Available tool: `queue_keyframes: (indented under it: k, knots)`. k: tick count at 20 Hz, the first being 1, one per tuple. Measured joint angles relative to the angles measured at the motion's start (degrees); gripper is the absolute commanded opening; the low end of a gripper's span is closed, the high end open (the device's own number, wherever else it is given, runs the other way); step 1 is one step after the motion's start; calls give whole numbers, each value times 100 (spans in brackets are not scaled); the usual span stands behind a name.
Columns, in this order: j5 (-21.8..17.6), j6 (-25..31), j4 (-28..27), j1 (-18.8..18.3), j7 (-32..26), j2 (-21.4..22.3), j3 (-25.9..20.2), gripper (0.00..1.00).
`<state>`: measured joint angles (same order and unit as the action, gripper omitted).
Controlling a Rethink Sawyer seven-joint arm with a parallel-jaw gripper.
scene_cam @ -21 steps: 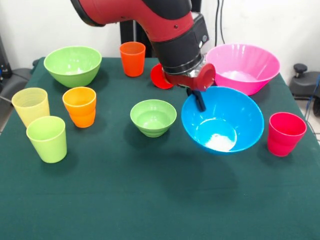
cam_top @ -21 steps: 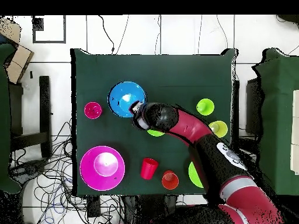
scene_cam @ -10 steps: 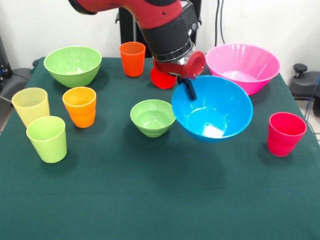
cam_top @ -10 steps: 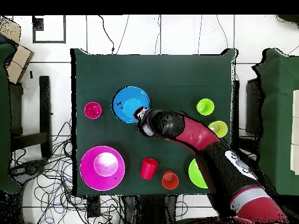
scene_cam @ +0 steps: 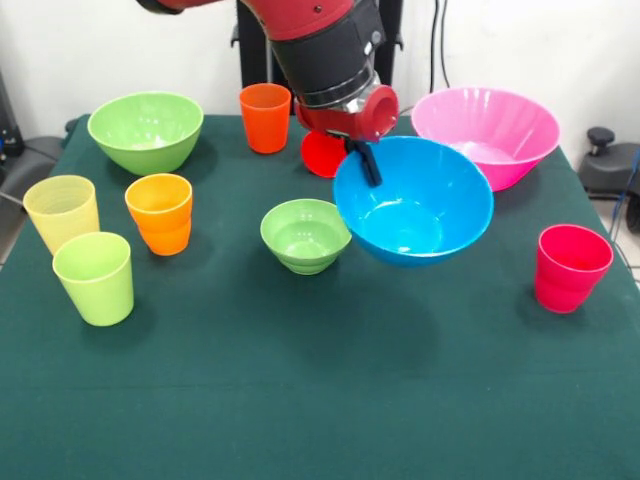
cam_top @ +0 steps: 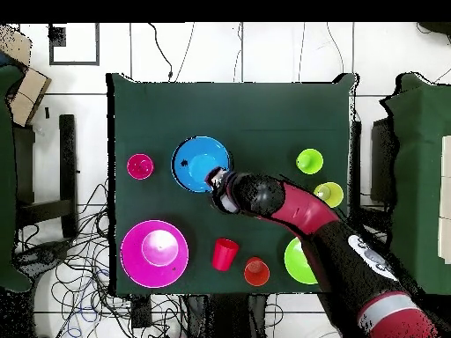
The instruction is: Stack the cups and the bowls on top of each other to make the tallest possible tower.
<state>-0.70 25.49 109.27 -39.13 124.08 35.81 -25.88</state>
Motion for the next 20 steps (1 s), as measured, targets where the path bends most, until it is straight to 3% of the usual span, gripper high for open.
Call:
queue_keyframes:
  k: [20]
  knots:
    - [-572, -20, 265, -787, 0, 59, -135, 0]
